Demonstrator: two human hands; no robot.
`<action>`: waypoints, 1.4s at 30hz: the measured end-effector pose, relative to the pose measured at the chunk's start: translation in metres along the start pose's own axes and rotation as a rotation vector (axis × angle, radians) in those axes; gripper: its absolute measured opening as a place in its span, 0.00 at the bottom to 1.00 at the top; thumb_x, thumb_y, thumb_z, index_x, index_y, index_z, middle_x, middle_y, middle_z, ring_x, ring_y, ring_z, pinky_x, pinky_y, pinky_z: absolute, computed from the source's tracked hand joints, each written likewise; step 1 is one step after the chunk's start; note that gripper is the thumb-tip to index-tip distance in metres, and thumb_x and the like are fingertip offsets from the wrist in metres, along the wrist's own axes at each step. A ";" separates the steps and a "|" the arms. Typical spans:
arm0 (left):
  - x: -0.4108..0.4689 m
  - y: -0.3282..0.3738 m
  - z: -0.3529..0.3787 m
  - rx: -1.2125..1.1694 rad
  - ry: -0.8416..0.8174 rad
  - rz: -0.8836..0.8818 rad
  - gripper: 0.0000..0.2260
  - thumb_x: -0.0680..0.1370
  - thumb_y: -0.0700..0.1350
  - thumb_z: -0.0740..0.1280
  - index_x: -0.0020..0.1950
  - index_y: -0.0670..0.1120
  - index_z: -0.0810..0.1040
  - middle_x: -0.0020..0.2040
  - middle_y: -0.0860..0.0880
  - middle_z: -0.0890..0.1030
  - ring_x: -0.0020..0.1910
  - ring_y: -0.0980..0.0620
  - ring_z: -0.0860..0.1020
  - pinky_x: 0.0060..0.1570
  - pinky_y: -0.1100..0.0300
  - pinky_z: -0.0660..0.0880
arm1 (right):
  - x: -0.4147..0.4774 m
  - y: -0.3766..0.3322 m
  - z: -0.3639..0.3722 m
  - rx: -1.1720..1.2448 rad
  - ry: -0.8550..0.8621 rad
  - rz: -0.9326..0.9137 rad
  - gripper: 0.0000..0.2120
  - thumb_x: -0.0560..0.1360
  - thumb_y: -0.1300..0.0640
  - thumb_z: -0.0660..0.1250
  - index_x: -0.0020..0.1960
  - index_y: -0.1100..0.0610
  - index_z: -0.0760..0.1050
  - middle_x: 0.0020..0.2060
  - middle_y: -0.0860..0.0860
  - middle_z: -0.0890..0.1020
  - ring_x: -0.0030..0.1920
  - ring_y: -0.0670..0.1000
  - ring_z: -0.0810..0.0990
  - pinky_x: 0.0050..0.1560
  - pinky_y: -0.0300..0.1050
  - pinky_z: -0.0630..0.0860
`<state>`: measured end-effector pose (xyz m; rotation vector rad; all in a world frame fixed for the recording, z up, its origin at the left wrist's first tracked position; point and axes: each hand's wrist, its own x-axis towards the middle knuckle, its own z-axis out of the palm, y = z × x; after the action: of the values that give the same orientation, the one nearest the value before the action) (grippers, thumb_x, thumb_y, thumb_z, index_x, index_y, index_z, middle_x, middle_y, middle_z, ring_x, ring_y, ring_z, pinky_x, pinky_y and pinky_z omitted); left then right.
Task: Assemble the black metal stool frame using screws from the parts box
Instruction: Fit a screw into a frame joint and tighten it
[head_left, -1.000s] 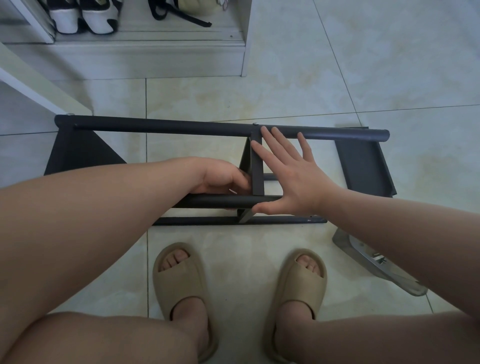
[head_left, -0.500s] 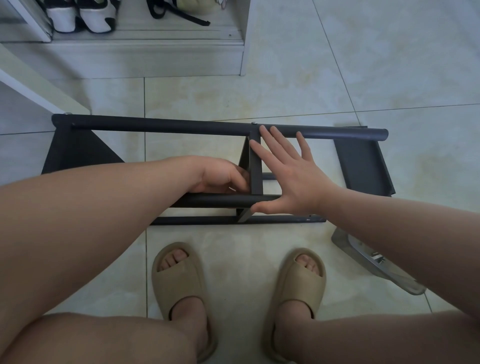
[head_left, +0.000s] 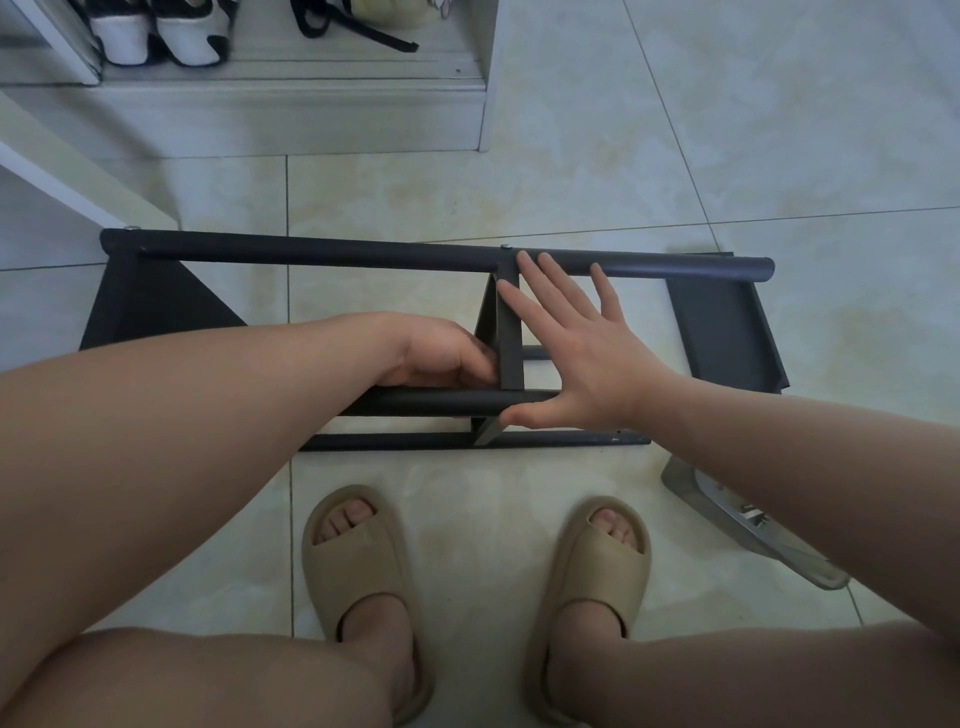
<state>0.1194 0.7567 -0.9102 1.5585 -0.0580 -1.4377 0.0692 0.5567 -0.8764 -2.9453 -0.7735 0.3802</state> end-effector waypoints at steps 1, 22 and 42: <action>-0.001 0.001 0.000 -0.009 -0.014 -0.005 0.10 0.79 0.35 0.62 0.47 0.44 0.82 0.41 0.47 0.85 0.40 0.50 0.82 0.46 0.57 0.76 | 0.000 0.000 0.000 -0.001 0.002 -0.001 0.58 0.64 0.18 0.51 0.83 0.50 0.41 0.82 0.51 0.37 0.81 0.51 0.34 0.77 0.65 0.35; 0.002 -0.001 -0.001 0.024 -0.012 -0.052 0.09 0.79 0.42 0.65 0.46 0.47 0.85 0.42 0.48 0.84 0.42 0.50 0.80 0.48 0.54 0.77 | 0.000 0.000 0.000 0.008 0.005 -0.001 0.58 0.64 0.18 0.52 0.83 0.50 0.41 0.82 0.51 0.37 0.81 0.51 0.34 0.77 0.66 0.35; 0.003 -0.001 -0.001 0.059 0.040 -0.063 0.07 0.78 0.43 0.67 0.50 0.44 0.84 0.40 0.48 0.83 0.39 0.51 0.80 0.43 0.57 0.76 | 0.000 0.000 -0.001 -0.001 -0.007 0.000 0.57 0.66 0.19 0.54 0.83 0.50 0.41 0.82 0.51 0.37 0.80 0.51 0.33 0.77 0.66 0.36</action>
<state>0.1207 0.7563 -0.9138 1.6499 -0.0280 -1.4654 0.0694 0.5562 -0.8754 -2.9467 -0.7741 0.3900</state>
